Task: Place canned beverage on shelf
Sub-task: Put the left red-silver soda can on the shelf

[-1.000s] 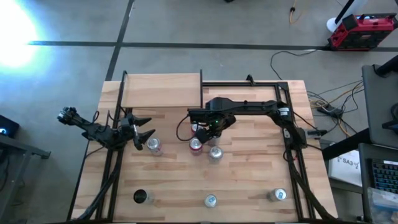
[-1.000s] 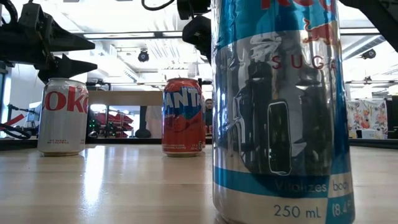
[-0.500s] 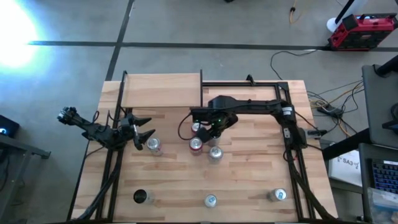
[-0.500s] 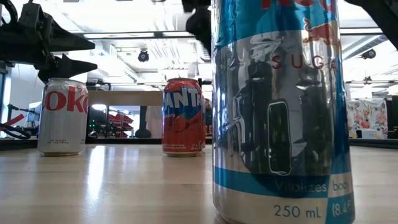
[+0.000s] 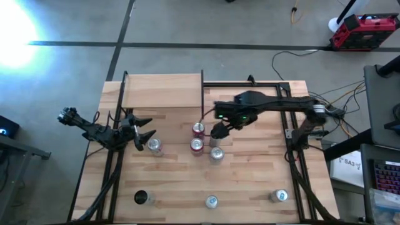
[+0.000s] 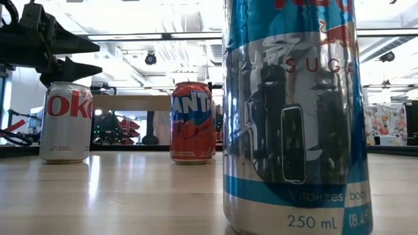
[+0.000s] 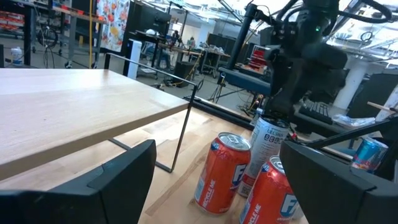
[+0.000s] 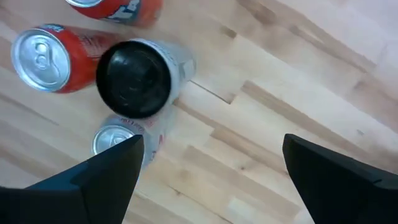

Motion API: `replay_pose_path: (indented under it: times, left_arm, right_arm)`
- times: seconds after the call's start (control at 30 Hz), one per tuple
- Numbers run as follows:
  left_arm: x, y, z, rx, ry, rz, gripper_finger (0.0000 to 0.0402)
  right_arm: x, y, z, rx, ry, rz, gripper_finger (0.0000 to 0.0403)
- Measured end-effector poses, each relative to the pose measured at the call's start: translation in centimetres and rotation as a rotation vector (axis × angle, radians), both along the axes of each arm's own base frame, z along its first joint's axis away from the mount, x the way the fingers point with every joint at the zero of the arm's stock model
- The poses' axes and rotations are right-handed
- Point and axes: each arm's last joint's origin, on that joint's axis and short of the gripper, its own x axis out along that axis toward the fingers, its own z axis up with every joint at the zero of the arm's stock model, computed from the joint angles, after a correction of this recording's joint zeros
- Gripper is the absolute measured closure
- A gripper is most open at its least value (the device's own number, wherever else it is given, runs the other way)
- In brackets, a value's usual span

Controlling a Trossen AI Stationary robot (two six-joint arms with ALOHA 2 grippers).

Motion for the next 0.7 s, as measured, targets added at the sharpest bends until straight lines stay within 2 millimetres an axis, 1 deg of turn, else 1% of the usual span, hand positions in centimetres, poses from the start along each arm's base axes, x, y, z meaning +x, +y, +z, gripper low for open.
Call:
replay_pose_path:
  times: [0.13,0.3,0.47,0.53,0.7]
  left_arm:
    - [0.0,0.0,0.0,0.000,0.000,0.000,0.0075]
    - [0.0,0.0,0.0,0.000,0.000,0.000,0.0075]
    - [0.0,0.0,0.0,0.000,-0.001,0.000,0.0075]
    - [0.0,0.0,0.0,0.000,-0.001,0.000,0.0075]
    - [0.0,0.0,0.0,0.000,0.000,0.000,0.0075]
  right_arm:
    - [-3.1,0.2,-0.4,0.005,-0.111,-0.066,0.0035]
    - [-6.7,0.2,-1.7,-0.005,-0.177,-0.203,0.0035]
    - [-10.1,0.3,-3.3,-0.024,-0.208,-0.228,0.0035]
    - [-11.2,0.3,-3.9,-0.095,-0.243,-0.173,0.0035]
    - [-12.0,-0.1,-3.2,-0.455,-0.557,0.186,0.0035]
